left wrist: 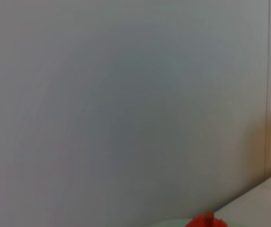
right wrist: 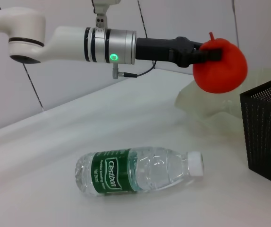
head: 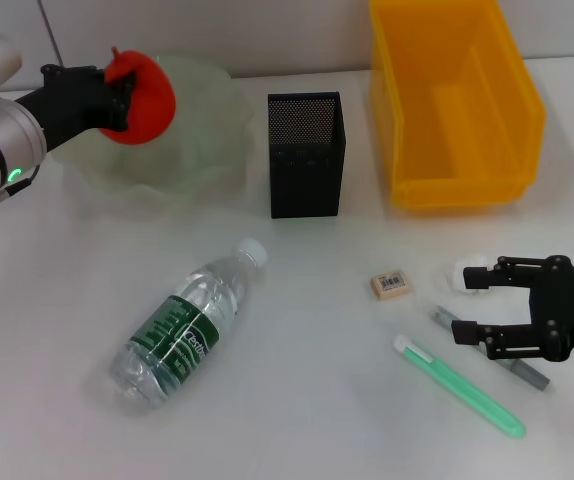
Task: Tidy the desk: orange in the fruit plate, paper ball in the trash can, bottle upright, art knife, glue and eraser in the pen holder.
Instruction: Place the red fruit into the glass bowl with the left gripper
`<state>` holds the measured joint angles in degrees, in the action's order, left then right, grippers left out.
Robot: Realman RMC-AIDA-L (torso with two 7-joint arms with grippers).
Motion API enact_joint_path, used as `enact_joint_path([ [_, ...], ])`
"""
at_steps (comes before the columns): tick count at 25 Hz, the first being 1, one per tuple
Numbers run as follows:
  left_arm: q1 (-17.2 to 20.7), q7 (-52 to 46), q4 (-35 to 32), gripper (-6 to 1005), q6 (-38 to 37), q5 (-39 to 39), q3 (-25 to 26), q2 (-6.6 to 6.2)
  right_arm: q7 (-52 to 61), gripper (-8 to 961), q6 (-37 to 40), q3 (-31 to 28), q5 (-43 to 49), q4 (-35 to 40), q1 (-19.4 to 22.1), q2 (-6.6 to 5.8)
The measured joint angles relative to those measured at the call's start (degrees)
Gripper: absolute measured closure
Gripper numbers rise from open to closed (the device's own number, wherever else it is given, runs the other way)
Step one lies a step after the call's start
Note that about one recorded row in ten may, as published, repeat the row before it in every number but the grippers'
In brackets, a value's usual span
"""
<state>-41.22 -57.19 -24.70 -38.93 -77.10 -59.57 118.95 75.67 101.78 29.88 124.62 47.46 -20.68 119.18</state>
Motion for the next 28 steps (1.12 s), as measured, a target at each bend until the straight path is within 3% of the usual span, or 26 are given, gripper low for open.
enact_joint_path([
  [9,-3.1,0.0,3.1,940,2.6,0.2,-0.1,0.12,0.0,185,0.1,0.1,0.0,-0.3,-0.2,0.0],
  [28,-3.3,0.1,3.2,941,3.0,0.1,-0.1,0.14,-1.4,185,0.1,0.0,-0.1,-1.7,-0.7,0.0],
])
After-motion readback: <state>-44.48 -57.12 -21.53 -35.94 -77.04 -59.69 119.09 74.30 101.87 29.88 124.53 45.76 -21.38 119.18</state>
